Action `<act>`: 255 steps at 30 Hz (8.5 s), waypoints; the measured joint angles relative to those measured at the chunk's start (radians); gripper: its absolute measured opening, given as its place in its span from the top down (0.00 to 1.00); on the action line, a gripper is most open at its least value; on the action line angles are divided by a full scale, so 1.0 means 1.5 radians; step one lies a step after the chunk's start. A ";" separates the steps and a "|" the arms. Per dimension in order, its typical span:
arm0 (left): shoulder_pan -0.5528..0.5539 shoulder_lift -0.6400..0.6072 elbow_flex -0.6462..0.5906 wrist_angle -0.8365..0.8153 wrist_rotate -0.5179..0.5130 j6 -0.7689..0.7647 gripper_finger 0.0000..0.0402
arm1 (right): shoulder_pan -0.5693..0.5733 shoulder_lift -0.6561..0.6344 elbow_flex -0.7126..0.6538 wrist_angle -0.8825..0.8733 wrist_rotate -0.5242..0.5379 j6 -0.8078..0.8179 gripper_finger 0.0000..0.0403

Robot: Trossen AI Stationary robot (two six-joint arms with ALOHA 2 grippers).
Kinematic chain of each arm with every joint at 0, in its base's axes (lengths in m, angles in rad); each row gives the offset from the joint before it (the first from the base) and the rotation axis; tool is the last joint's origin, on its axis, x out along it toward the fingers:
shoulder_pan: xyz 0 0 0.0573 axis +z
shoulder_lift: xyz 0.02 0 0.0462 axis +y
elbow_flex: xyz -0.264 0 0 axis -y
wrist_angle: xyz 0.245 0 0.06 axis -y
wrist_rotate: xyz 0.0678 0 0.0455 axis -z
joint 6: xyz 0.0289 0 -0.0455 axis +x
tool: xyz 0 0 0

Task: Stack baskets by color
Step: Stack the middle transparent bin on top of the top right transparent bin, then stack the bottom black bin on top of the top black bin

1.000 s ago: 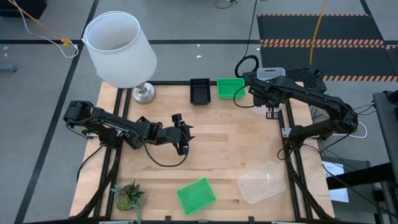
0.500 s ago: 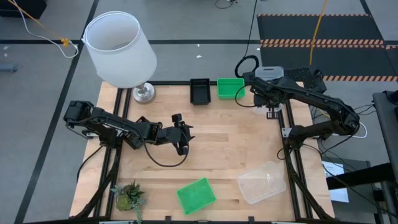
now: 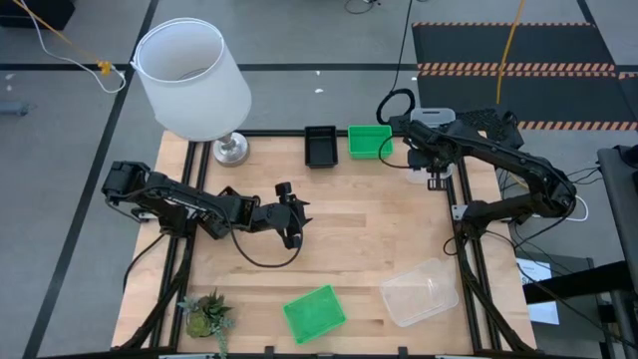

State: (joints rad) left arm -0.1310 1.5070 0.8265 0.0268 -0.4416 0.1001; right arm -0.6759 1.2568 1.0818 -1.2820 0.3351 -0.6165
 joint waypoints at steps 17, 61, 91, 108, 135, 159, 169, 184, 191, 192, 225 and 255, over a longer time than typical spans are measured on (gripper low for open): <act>0.008 0.000 0.000 0.000 0.000 0.004 0.48 | 0.000 0.000 0.000 0.000 -0.001 -0.017 0.99; 0.020 0.000 0.000 -0.017 0.034 -0.029 0.48 | 0.006 0.000 0.000 -0.003 -0.033 0.051 0.77; -0.022 -0.108 0.022 -0.335 0.003 -0.151 0.48 | 0.362 -0.172 -0.037 0.347 -0.030 0.453 0.72; -0.130 -0.189 0.008 -0.857 0.002 -0.622 0.48 | 0.395 -0.178 -0.178 0.583 -0.034 0.281 0.72; -0.310 -0.187 -0.054 -0.906 0.188 -0.323 0.66 | 0.395 -0.178 -0.177 0.555 -0.035 0.250 0.72; -0.309 -0.175 -0.083 -0.811 0.181 -0.418 0.75 | 0.395 -0.178 -0.177 0.557 -0.036 0.248 0.72; -0.309 -0.175 -0.096 -0.752 0.194 -0.453 0.78 | 0.395 -0.178 -0.177 0.557 -0.036 0.244 0.72; -0.309 -0.175 -0.086 -0.712 0.164 -0.472 0.78 | 0.395 -0.178 -0.178 0.558 -0.036 0.245 0.72; -0.309 -0.175 -0.110 -0.714 0.196 -0.475 0.78 | 0.395 -0.178 -0.193 0.558 -0.036 0.230 0.72; -0.309 -0.173 -0.114 -0.714 0.195 -0.476 0.78 | 0.395 -0.178 -0.193 0.558 -0.036 0.229 0.72; -0.078 -0.076 0.090 -0.712 0.015 -0.156 0.99 | 0.395 -0.184 -0.194 0.544 -0.035 0.223 0.72; 0.244 0.171 0.470 -0.454 0.068 0.274 0.99 | 0.395 -0.349 -0.194 0.437 -0.031 0.243 0.72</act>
State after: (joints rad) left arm 0.2350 1.7628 1.5315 -0.6549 -0.3401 0.5110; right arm -0.0834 0.7326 0.7910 -0.6271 0.2892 -0.2513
